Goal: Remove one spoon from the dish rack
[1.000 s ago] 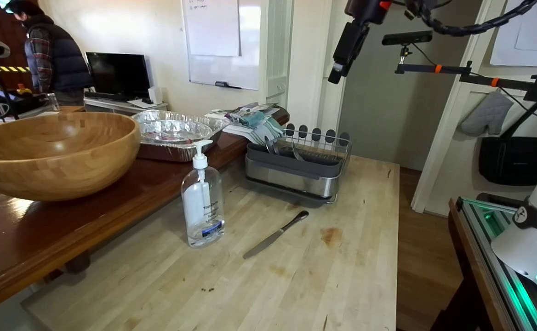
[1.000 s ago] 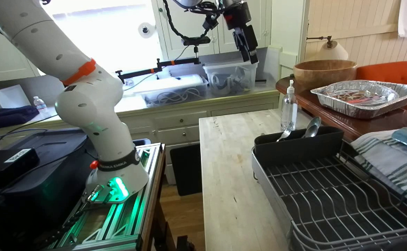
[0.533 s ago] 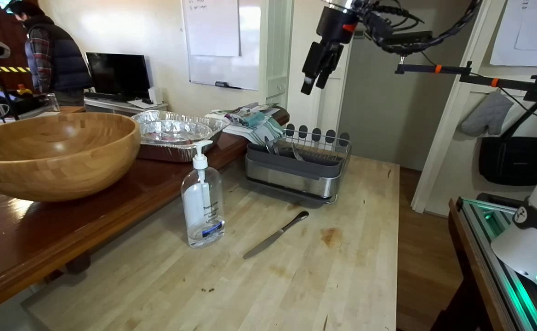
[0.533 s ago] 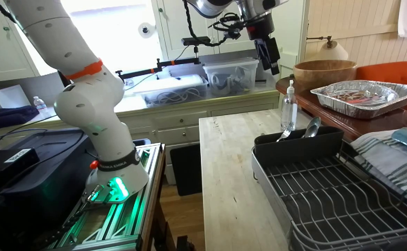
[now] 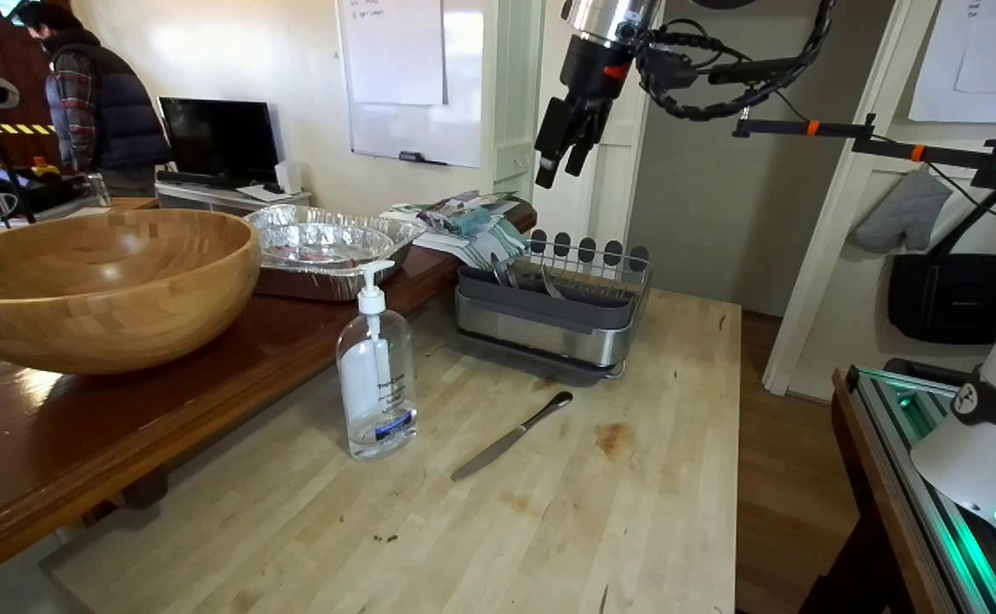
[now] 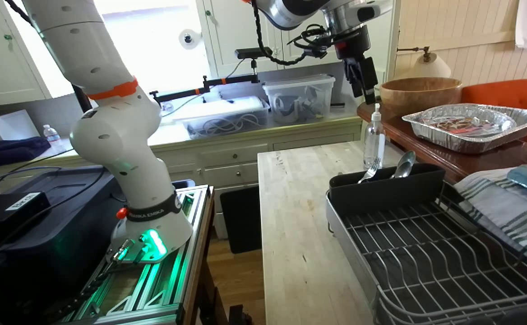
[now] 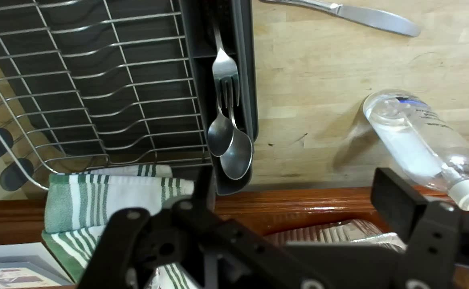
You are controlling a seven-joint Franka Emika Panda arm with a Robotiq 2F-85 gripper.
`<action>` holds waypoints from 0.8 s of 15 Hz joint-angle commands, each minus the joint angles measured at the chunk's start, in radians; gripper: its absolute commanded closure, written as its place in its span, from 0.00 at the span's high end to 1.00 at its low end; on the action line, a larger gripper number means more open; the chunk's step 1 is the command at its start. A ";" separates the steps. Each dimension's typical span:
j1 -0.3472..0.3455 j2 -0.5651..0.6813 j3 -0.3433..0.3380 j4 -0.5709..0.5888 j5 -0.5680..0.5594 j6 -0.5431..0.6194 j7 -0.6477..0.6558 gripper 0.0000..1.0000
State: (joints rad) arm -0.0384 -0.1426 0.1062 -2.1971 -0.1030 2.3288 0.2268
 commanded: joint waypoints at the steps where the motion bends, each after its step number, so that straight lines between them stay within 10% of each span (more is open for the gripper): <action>1: 0.019 0.000 -0.019 0.001 -0.003 -0.002 0.002 1.00; 12: 0.018 0.284 -0.080 0.195 0.081 0.051 0.241 1.00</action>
State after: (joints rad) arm -0.0384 0.0401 0.0454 -2.0854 -0.0701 2.3497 0.4480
